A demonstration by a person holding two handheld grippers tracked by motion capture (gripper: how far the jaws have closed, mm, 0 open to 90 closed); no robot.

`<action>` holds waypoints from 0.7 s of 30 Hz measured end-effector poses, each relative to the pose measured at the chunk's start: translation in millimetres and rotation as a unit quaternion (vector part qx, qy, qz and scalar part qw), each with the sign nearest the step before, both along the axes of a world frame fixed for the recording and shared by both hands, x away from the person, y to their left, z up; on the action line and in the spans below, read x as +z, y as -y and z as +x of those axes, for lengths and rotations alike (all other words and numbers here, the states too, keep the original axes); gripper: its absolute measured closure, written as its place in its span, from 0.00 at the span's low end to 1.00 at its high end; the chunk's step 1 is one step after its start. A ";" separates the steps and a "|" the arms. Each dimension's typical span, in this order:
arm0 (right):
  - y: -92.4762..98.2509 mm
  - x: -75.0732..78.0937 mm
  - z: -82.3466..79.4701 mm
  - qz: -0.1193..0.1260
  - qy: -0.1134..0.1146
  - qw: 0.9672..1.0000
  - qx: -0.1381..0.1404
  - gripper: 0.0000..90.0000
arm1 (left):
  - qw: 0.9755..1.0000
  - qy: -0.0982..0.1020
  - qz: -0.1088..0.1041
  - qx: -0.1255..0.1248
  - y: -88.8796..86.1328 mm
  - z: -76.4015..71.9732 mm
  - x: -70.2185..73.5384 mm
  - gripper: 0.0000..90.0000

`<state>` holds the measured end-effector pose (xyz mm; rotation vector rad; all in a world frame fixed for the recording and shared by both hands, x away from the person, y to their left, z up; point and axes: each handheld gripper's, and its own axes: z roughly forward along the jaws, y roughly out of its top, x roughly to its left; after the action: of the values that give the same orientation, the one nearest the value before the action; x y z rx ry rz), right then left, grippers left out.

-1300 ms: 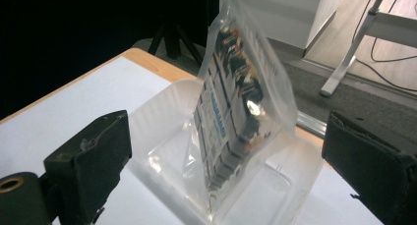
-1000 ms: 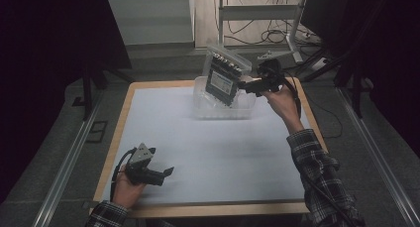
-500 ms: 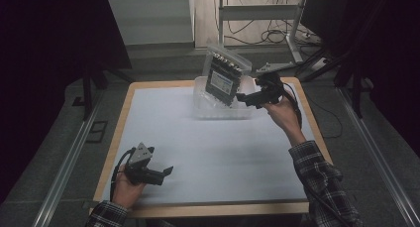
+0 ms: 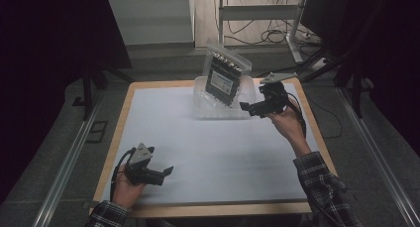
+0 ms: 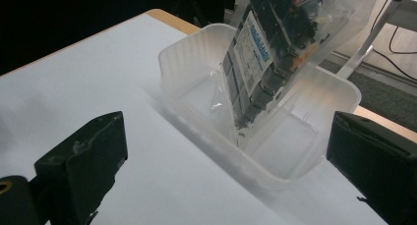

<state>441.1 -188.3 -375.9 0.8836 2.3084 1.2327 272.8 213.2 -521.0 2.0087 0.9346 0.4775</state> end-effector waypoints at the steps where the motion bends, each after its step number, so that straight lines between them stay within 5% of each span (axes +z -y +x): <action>1: 0.3 -1.0 -1.9 0.000 0.001 1.000 0.000 0.02 | 1.000 0.000 -0.001 0.000 0.2 -0.1 0.0 0.00; 21: 4.9 -26.6 -29.6 0.012 0.007 1.000 0.003 0.02 | 1.000 0.002 0.000 -0.003 0.9 -0.7 -0.2 0.01</action>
<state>411.4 -193.2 -402.5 0.8746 2.2920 1.2663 272.1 212.3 -521.2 2.0103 0.9257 0.4781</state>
